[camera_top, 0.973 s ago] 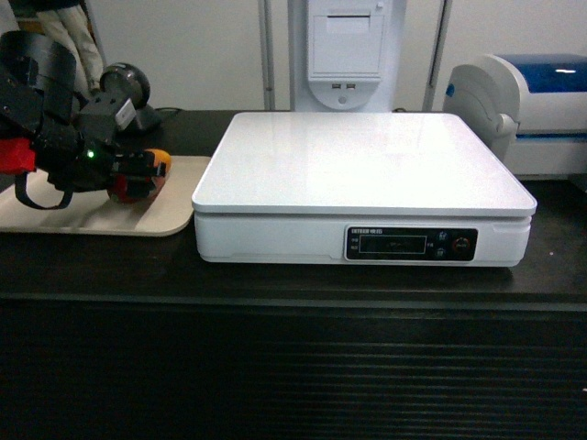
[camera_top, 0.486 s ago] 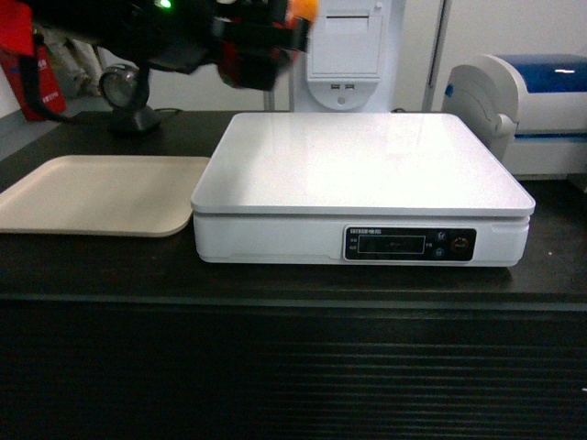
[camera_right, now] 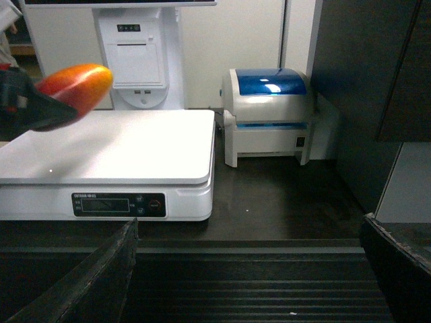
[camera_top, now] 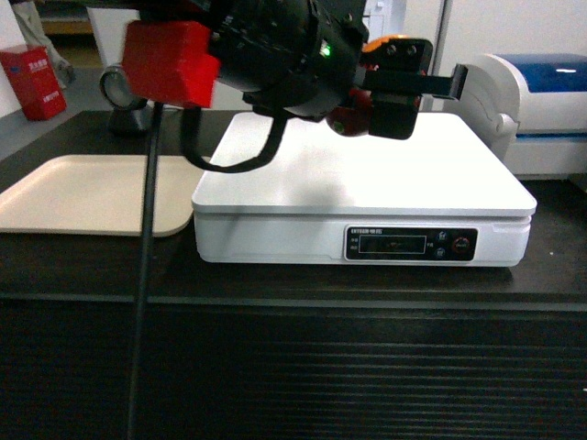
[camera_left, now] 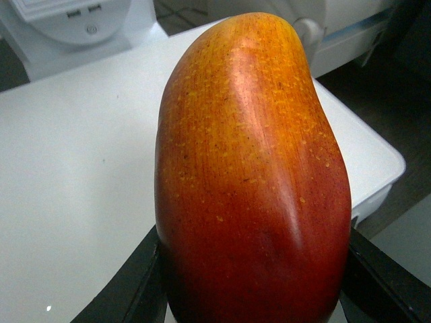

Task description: Place dark red mango on scale at checkout

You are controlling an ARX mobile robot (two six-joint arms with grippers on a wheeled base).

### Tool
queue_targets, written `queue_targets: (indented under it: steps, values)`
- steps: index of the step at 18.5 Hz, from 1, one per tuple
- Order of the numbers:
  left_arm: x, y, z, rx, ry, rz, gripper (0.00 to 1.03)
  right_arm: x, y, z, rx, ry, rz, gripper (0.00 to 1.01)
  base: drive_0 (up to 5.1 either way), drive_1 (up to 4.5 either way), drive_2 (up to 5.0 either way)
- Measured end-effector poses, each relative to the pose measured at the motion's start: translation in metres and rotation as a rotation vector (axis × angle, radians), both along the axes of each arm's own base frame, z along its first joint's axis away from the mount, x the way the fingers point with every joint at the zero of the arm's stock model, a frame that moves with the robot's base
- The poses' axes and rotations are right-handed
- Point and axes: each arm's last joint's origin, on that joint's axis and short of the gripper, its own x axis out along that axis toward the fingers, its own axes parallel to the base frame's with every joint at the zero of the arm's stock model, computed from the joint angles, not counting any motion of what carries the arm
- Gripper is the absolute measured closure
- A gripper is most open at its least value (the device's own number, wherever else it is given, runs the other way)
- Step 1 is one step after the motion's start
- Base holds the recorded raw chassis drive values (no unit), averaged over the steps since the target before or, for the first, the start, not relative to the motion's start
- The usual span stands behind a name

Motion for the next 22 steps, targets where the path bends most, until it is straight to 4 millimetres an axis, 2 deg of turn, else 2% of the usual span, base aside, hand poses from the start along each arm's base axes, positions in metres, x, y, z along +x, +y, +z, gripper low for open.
queue_targets:
  steps: [3,5,8,10,14,20,22]
  values:
    - [0.03,-0.027,-0.021,0.024,0.107,0.033,0.45,0.0,0.0,0.0,0.0,0.0,0.0,0.03,0.0,0.0,0.0]
    - [0.045,-0.039,-0.026,0.044,0.129,0.067,0.45,0.0,0.0,0.0,0.0,0.0,0.0,0.03,0.0,0.0,0.0]
    - [0.064,-0.047,-0.022,0.048,0.132,0.127,0.45,0.0,0.0,0.0,0.0,0.0,0.0,0.03,0.0,0.0,0.0]
    - [0.077,-0.045,-0.023,0.053,0.153,0.185,0.45,0.0,0.0,0.0,0.0,0.0,0.0,0.03,0.0,0.0,0.0]
    - [0.089,-0.041,-0.038,0.104,0.18,0.239,0.45,0.0,0.0,0.0,0.0,-0.001,0.0,0.03,0.0,0.0,0.0]
    - [0.089,-0.041,-0.039,0.122,0.168,0.254,0.45,0.0,0.0,0.0,0.0,0.0,0.0,0.03,0.0,0.0,0.0]
    - [0.09,-0.043,-0.038,0.116,0.152,0.232,0.27,0.0,0.0,0.0,0.0,0.0,0.0,0.03,0.0,0.0,0.0]
